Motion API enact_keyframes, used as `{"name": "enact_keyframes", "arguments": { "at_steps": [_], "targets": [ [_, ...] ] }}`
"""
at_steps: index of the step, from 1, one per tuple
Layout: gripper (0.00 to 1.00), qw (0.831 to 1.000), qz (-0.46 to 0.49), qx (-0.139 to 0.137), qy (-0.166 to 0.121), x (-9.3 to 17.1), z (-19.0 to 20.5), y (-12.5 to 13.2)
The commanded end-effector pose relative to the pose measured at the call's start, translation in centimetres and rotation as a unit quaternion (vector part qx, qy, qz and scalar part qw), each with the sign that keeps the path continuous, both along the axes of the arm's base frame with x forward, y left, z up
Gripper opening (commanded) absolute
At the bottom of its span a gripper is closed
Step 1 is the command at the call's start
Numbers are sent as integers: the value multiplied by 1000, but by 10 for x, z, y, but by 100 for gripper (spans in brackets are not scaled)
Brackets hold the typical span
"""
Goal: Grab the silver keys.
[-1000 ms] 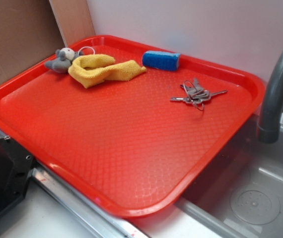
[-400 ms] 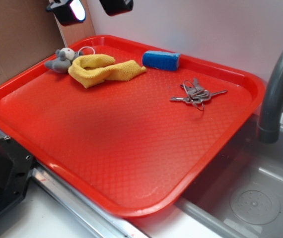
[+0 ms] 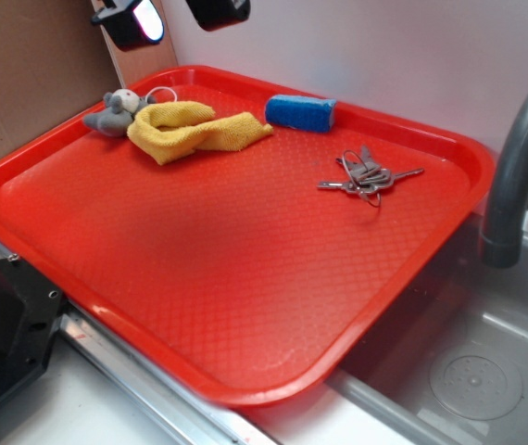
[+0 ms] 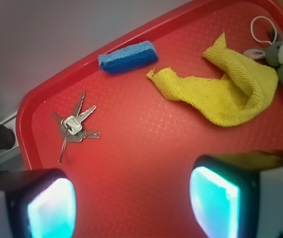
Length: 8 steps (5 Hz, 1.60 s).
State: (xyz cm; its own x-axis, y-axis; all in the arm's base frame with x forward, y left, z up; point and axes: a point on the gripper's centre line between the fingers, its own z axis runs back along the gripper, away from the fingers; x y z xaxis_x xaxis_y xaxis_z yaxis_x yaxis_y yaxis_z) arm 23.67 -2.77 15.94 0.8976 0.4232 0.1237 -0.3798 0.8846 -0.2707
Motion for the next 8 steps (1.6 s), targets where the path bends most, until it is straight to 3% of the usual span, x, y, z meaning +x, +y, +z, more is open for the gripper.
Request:
{"name": "enact_keyframes", "arguments": {
  "at_steps": [1,3,4,6,7,8],
  "targets": [
    [100,996,55,16,64,47,-25,-19],
    [100,992,81,-25,97,83,-68,-74],
    [100,987,58,-35,148,83,-87,-99],
    [100,989,13,-8,150,60,-102,-115],
    [0,989,2,10,144,53,-104,-118],
    [0,991,-2,51,122,52,-104,-116]
  ]
}}
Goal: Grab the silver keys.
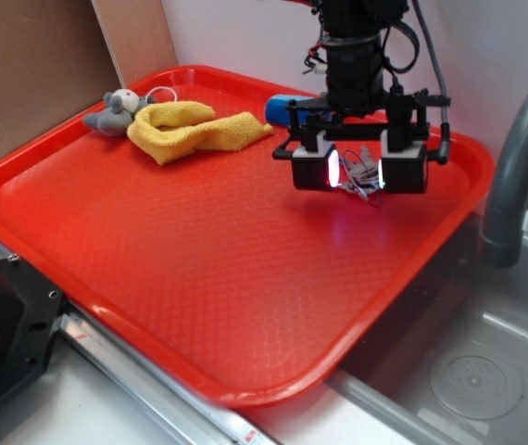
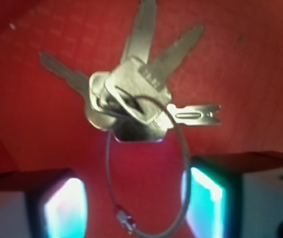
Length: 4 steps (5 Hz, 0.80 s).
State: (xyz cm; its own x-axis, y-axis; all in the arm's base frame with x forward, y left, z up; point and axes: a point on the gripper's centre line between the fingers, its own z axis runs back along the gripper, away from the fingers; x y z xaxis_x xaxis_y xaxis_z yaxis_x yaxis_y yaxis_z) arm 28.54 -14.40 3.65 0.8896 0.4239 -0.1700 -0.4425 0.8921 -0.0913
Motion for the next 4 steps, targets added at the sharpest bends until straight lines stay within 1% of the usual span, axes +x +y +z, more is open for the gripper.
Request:
{"name": "enact_keyframes", "arguments": {
  "at_steps": [1,2,3,4],
  "targets": [
    [0,990,-29,107,-93,10,10,7],
    [0,983,-40,132,-121,11,14,12],
    [0,974,-64,158,-150,1,40,26],
    [0,965,-86,147,-199,-21,90,59]
  ]
}}
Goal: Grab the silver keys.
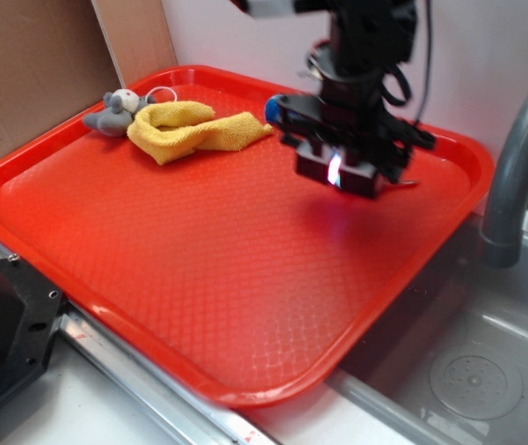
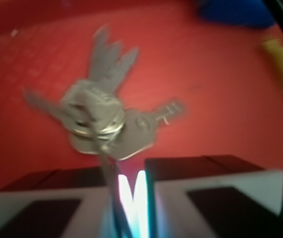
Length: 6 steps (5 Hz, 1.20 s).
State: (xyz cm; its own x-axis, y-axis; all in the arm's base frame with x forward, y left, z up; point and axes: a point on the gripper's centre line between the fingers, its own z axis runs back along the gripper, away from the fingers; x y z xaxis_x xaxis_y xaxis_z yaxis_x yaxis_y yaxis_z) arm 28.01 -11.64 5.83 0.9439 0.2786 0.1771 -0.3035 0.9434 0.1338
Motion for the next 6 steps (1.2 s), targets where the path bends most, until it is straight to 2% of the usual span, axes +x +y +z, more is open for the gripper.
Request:
{"name": "enact_keyframes", "arguments": {
  "at_steps": [1,2,3,4,6],
  "targets": [
    [0,997,-44,-16,-64,-43,115,64],
    [0,994,-102,-29,-18,-65,143,93],
    [0,989,-130,-75,-5,-76,156,115],
    [0,986,-143,-90,-8,-83,162,127],
    [0,991,-94,-96,20,-78,152,140]
  ]
}}
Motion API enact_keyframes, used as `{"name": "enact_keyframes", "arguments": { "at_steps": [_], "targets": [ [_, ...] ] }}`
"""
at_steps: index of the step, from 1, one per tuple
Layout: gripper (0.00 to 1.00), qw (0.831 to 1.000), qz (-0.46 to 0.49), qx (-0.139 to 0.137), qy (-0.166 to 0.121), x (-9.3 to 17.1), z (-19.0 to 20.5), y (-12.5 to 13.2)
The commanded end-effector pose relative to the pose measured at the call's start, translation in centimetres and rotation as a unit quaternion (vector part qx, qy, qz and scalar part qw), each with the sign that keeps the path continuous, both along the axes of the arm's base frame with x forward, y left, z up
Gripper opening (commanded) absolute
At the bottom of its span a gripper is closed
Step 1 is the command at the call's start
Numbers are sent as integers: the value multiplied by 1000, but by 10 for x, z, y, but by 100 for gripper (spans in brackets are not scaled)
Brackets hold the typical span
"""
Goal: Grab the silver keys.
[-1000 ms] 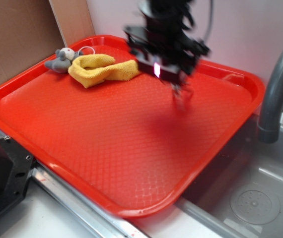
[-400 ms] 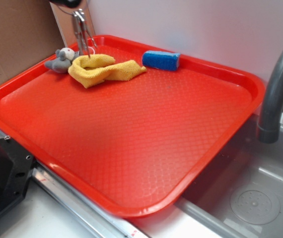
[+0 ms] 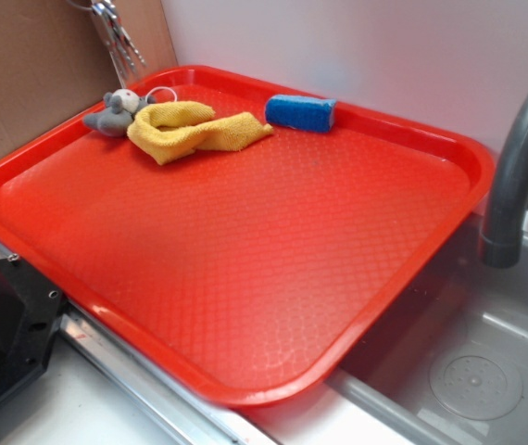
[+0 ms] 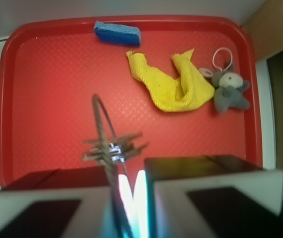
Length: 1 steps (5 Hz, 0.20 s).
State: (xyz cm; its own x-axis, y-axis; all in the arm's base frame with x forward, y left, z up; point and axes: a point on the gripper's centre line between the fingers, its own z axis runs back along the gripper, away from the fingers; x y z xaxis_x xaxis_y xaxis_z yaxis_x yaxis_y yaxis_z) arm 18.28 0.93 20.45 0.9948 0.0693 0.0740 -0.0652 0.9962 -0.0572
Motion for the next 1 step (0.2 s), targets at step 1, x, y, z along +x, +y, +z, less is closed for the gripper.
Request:
{"name": "enact_keyframes", "arguments": {
  "at_steps": [1],
  "targets": [
    [0,999,38,17,-9,23,2,13]
  ]
}}
